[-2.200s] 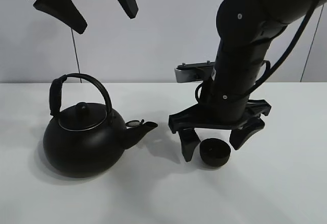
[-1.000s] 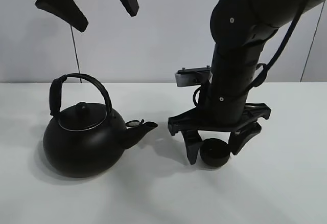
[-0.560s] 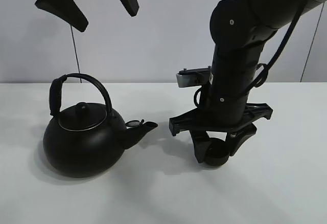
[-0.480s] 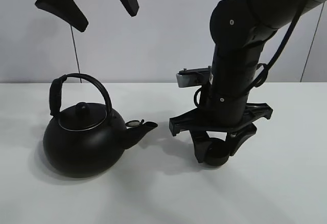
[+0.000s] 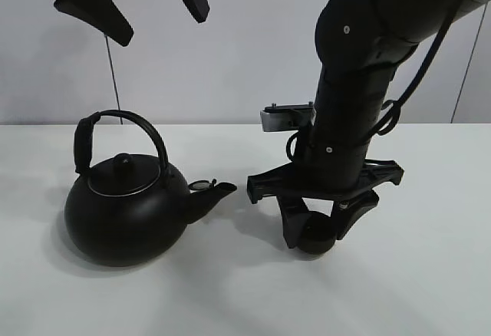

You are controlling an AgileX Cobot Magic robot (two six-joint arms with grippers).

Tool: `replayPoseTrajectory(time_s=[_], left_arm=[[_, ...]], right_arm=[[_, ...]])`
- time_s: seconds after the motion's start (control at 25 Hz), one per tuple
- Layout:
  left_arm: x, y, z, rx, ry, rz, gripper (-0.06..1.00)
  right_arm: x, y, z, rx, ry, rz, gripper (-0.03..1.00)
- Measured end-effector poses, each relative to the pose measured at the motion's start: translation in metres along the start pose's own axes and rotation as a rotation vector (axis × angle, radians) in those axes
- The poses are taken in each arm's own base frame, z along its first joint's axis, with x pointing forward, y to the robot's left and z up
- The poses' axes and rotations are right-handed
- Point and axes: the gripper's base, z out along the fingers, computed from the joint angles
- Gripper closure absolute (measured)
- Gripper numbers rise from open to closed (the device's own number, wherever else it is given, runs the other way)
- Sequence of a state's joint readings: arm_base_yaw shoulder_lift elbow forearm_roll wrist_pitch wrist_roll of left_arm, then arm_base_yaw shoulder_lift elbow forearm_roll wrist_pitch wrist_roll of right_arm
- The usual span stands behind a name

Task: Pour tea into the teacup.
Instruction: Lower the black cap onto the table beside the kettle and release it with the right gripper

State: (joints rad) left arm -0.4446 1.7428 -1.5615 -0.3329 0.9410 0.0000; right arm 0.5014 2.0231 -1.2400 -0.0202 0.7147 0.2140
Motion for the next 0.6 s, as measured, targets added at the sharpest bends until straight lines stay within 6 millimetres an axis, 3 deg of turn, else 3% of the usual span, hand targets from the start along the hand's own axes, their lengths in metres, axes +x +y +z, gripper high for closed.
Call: replayPoseTrajectory(time_s=[0.6], left_arm=[[0.000,0.000,0.000,0.000,-0.004,0.000,0.29]], right_arm=[[-0.007,0.027,-0.011,-0.060,-0.052,-0.038,0.56]])
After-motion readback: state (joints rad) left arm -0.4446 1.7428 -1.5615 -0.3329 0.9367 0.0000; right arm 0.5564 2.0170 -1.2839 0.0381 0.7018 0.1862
